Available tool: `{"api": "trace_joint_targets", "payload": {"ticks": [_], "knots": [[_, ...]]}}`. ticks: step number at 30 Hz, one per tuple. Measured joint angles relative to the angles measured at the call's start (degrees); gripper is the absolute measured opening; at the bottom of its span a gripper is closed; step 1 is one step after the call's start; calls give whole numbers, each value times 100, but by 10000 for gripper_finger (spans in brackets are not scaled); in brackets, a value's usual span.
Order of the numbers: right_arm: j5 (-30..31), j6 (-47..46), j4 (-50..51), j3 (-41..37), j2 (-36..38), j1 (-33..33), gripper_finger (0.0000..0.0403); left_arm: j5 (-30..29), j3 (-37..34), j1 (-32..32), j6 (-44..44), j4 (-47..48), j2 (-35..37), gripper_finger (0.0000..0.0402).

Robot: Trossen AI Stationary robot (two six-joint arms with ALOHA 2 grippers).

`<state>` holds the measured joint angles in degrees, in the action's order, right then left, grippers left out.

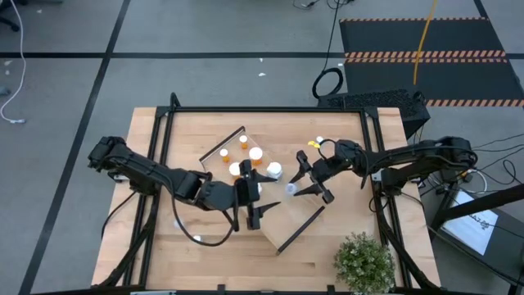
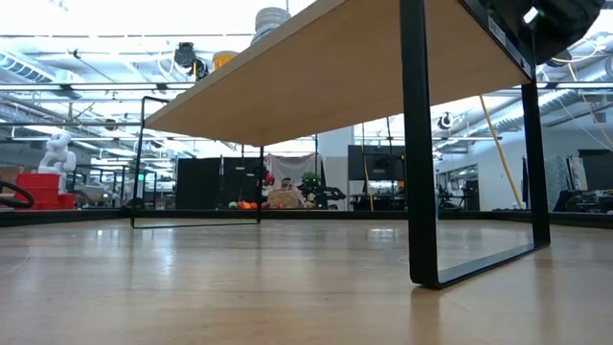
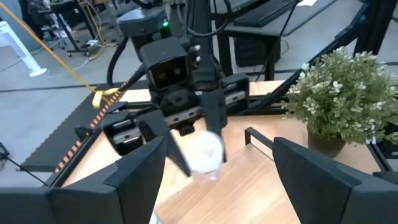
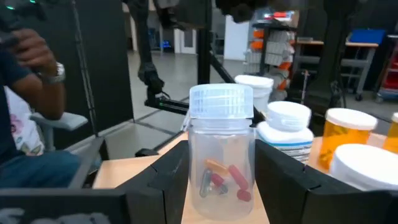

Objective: Pick and place medicine bottles onto shelf by color
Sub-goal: Put the top transparent pill bottle on the shelf

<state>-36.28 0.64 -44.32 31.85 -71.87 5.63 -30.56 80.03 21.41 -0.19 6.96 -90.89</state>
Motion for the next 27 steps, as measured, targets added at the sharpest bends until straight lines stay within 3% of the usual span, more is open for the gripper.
{"api": "trace_joint_targets", "payload": {"ticks": [7,14,21,27], "knots": [[-277,33,-220,-47,-208,4,157,2,0,-34,-1,19,0,274],[-378,-227,-1085,-45,-779,79,157,-8,0,-61,54,-61,0,275],[-895,-357,-1091,-47,-789,375,157,-7,0,-59,129,-24,-2,275],[-886,-203,-1004,-47,-789,381,157,-7,0,-61,140,-24,-2,276]]}}
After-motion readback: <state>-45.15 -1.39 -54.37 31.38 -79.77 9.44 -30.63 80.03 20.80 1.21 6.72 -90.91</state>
